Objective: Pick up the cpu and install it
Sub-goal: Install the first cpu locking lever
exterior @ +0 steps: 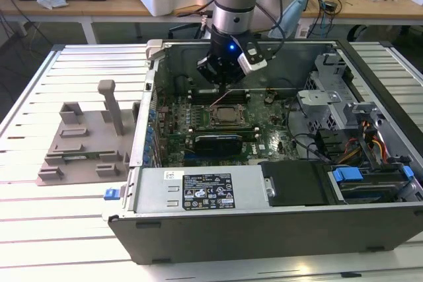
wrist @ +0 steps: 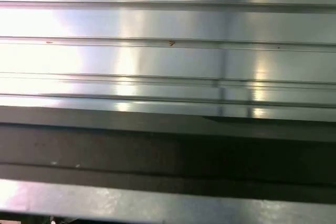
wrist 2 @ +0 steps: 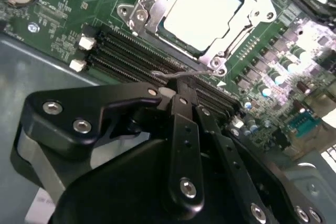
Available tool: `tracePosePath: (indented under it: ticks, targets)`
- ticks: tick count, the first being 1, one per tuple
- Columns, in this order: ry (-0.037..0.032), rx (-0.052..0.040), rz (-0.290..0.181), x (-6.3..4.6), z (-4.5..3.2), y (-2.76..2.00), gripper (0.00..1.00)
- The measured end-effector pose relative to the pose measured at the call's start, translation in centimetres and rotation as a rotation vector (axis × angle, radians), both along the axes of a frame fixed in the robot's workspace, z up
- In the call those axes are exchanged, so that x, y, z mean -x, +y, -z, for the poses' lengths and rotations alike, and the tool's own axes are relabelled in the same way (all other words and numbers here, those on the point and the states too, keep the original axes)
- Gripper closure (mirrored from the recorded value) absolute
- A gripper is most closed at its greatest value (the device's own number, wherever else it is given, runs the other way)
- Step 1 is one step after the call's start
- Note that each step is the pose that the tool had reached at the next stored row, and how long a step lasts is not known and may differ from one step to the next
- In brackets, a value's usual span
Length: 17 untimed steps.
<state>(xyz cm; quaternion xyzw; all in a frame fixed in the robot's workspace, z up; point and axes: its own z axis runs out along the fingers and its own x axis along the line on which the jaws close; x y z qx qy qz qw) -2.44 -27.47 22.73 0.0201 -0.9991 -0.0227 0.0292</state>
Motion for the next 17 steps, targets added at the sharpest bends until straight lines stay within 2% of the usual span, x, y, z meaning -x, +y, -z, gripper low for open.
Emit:
tracePosePath:
  ticks: [8,17]
  targets:
    - [-0.0001,-0.0001,0.000,1.5,0.12,0.01,0.89]
    - [-0.0001,-0.0001,0.000,1.5,0.63,-0.11,0.89]
